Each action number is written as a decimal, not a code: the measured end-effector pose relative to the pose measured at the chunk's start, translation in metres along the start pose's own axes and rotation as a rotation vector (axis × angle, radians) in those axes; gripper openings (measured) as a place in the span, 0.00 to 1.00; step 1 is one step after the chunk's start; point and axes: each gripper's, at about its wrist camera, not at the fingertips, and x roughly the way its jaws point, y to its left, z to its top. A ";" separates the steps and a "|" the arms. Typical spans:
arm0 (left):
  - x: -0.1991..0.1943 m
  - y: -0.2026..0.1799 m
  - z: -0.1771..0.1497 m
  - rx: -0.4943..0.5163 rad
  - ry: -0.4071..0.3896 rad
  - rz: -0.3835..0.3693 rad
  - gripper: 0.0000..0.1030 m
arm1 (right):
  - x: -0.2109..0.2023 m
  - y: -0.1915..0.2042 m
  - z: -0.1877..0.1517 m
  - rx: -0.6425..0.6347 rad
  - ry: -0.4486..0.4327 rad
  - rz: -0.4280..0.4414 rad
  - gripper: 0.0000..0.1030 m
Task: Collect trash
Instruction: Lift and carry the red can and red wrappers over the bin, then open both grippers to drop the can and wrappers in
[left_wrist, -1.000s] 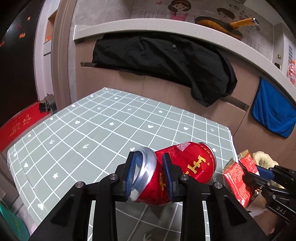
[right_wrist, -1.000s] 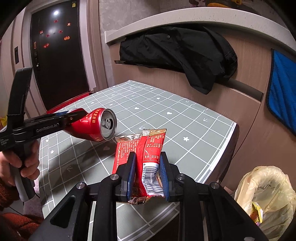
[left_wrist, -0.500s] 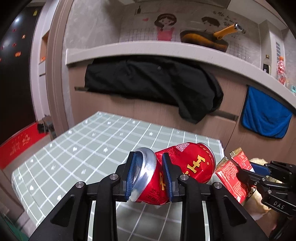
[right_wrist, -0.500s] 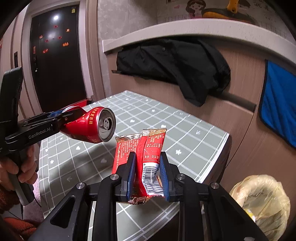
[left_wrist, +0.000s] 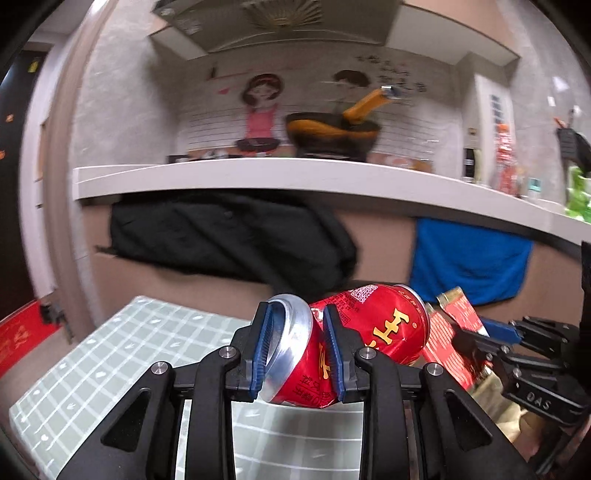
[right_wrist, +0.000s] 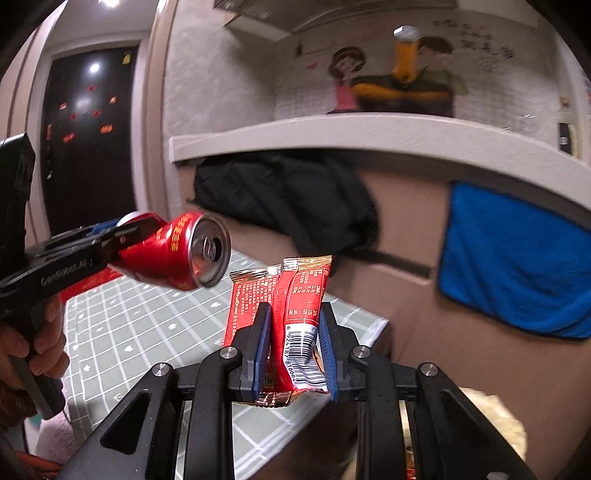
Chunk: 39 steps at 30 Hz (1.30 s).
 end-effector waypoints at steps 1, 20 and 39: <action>0.001 -0.010 0.002 0.002 0.000 -0.027 0.28 | -0.007 -0.007 0.001 0.004 -0.011 -0.019 0.22; 0.042 -0.167 -0.006 0.042 0.090 -0.330 0.28 | -0.115 -0.126 -0.039 0.128 -0.069 -0.344 0.22; 0.122 -0.199 -0.081 0.045 0.368 -0.313 0.28 | -0.080 -0.180 -0.105 0.294 0.053 -0.321 0.23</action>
